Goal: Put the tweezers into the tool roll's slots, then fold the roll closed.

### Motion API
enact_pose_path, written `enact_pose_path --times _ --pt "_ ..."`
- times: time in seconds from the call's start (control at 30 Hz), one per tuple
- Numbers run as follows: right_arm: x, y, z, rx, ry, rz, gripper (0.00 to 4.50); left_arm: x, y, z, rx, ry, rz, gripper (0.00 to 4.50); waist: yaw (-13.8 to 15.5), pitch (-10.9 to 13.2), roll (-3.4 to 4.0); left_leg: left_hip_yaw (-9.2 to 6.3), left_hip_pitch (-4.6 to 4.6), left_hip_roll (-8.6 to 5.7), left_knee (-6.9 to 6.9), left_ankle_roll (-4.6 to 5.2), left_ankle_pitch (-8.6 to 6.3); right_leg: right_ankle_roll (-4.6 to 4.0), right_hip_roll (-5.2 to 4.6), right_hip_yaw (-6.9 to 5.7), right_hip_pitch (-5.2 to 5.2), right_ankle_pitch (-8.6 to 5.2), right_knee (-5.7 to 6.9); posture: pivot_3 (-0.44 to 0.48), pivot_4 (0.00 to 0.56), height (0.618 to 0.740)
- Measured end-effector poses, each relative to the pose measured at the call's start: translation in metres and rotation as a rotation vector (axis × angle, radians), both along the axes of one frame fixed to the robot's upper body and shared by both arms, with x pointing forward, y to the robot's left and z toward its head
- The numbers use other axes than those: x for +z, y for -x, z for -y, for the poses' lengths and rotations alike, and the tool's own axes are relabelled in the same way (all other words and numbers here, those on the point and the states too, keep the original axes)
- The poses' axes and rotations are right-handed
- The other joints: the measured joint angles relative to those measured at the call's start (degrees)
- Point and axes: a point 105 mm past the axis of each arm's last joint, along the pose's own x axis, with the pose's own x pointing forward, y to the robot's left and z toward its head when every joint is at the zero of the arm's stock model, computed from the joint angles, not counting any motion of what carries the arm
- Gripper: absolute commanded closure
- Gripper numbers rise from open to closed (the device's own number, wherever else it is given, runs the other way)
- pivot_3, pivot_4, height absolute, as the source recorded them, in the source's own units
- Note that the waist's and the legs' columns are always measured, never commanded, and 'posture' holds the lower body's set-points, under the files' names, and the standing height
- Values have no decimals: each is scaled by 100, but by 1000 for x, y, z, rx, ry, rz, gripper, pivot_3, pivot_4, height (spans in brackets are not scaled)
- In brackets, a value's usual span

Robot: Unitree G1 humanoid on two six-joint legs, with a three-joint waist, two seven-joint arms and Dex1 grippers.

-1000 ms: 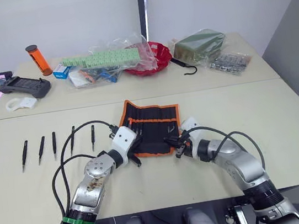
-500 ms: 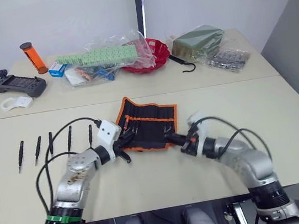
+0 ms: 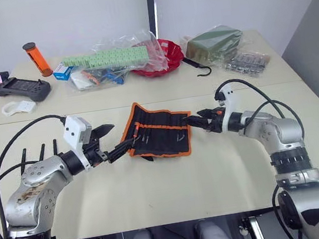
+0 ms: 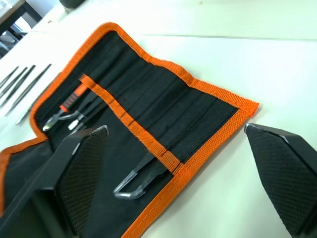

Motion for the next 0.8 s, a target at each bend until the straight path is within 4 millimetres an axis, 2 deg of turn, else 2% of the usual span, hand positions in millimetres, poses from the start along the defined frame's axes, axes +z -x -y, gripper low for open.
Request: enact_pose_path --times 0.1,0.3,0.37,0.63,0.73,0.8 --pt "-14 -6 -1 -1 17 -47 0 -4 8 -3 10 4 -22 13 6 2 0 0 0 0 1 0 0 0 0 -1 0 0 1 0 150 740" --pt "-14 -12 -5 19 5 -46 0 -11 14 -7 37 -19 -43 13 1 3 -1 0 5 2 6 0 0 -2 2 -1 3 1 5 0 150 740" --pt "-14 -12 -6 22 -17 -52 527 -13 14 -9 46 -30 -44 0 -4 3 -1 1 5 3 4 0 0 -3 2 -1 3 2 5 0 150 740" --pt "-23 -11 -8 1 -121 -139 3266 -16 11 -9 58 -54 -36 0 -57 3 0 0 4 2 -2 0 0 -3 2 -1 1 2 4 0 150 740" --pt "-20 -11 -7 -4 -151 -150 4301 -18 8 -9 58 -66 -39 0 -64 3 -1 0 4 2 1 0 0 -3 2 -2 3 2 4 0 150 740" --pt "-16 -10 -6 -7 -184 -149 4432 -19 7 -7 53 -67 -43 0 -57 3 -1 0 4 1 5 0 0 -3 1 -2 5 2 5 0 150 740"
